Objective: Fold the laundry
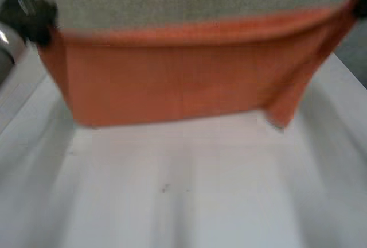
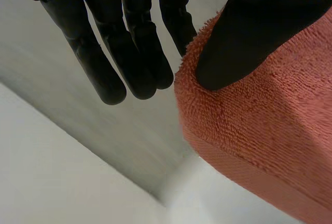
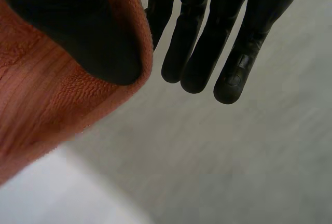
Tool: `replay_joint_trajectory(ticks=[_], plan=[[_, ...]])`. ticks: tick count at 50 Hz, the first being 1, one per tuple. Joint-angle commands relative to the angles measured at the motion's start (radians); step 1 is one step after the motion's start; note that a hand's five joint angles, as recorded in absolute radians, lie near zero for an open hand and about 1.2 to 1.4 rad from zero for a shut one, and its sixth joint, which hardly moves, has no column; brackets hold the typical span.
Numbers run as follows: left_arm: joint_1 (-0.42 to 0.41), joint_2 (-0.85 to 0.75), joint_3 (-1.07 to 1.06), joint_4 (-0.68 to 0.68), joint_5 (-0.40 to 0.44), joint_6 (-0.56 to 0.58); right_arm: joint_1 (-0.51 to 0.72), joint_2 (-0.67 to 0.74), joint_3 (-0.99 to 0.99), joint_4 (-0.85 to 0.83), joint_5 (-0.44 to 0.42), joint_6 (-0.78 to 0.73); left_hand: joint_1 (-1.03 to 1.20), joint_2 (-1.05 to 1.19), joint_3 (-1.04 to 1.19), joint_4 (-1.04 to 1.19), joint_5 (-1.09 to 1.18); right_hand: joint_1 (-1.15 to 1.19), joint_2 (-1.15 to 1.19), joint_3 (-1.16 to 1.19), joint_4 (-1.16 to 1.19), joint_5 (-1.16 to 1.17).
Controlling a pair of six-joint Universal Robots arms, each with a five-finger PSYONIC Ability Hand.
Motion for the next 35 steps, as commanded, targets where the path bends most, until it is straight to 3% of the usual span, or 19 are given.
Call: replay_joint_trajectory(ticks=[1, 15, 24, 32, 35], plan=[[-0.004, 0.092, 0.125, 0.323, -0.062, -0.238, -0.015, -0.15, 0.003, -0.309, 0.027, 0.264, 0.276, 0.196, 0.204, 0.2, 0.223, 0.417, 0.215, 0.209, 0.203, 0.229], [0.004, 0.08, -0.368, 0.384, -0.023, -0.248, -0.018, -0.095, 0.379, -0.288, -0.156, 0.191, 0.276, 0.196, 0.204, 0.2, 0.223, 0.417, 0.215, 0.209, 0.203, 0.229], [0.005, -0.047, -0.567, 0.479, 0.06, -0.236, -0.015, 0.087, 0.543, -0.27, -0.194, -0.035, 0.276, 0.196, 0.204, 0.2, 0.223, 0.417, 0.215, 0.209, 0.203, 0.229], [0.005, -0.029, -0.655, 0.426, 0.059, -0.224, -0.032, 0.118, 0.536, -0.138, -0.181, -0.102, 0.276, 0.196, 0.204, 0.2, 0.223, 0.417, 0.215, 0.209, 0.203, 0.229], [0.025, 0.081, -0.721, 0.265, 0.045, -0.157, -0.067, 0.042, 0.525, 0.0, -0.17, -0.147, 0.276, 0.196, 0.204, 0.2, 0.223, 0.417, 0.215, 0.209, 0.203, 0.229]])
